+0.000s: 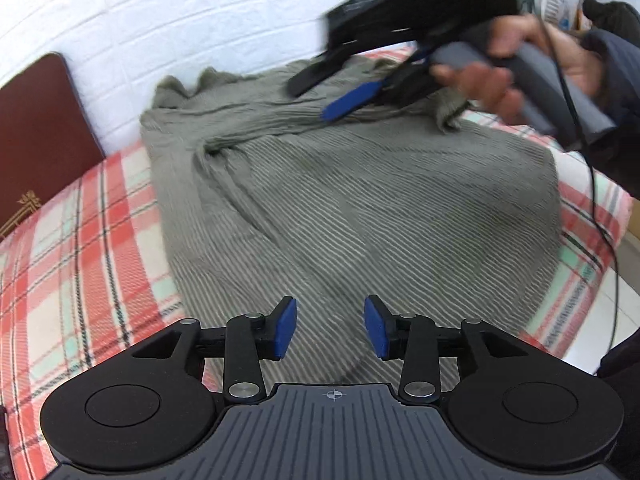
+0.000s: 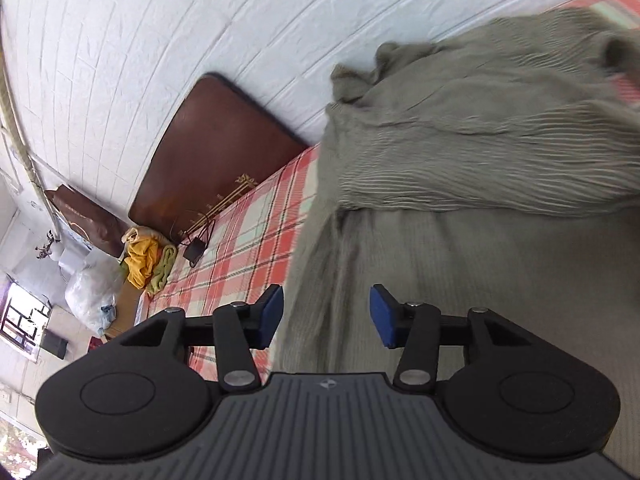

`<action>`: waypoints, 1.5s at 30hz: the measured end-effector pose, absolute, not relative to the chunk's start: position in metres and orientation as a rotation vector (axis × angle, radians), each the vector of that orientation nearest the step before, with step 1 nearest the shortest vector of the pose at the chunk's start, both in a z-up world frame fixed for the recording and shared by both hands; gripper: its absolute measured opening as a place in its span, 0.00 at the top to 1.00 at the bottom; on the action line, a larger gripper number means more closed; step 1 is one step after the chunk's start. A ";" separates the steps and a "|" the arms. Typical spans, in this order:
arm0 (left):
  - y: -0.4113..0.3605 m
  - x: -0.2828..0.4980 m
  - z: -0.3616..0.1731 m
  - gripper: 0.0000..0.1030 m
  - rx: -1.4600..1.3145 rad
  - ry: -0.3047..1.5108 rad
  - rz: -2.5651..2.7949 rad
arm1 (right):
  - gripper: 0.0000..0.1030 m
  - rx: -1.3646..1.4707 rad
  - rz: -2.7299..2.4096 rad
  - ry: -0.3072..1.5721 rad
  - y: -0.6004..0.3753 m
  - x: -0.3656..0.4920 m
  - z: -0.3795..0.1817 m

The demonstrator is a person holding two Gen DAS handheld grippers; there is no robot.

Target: Fold clothes

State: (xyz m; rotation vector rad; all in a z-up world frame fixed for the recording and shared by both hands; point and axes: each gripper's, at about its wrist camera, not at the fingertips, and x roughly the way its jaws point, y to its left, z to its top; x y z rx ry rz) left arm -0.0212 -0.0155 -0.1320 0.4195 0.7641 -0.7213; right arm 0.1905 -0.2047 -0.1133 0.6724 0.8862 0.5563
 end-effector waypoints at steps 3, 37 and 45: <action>-0.014 -0.014 -0.141 0.48 0.396 0.784 -0.720 | 0.55 0.677 0.526 0.924 -0.175 0.224 -0.120; 0.014 0.009 -0.136 0.36 0.289 0.787 -0.788 | 0.70 0.390 0.339 0.794 -0.151 0.243 -0.117; -0.004 0.042 -0.128 0.34 0.371 0.752 -0.756 | 0.51 0.277 0.102 0.634 -0.249 0.138 -0.081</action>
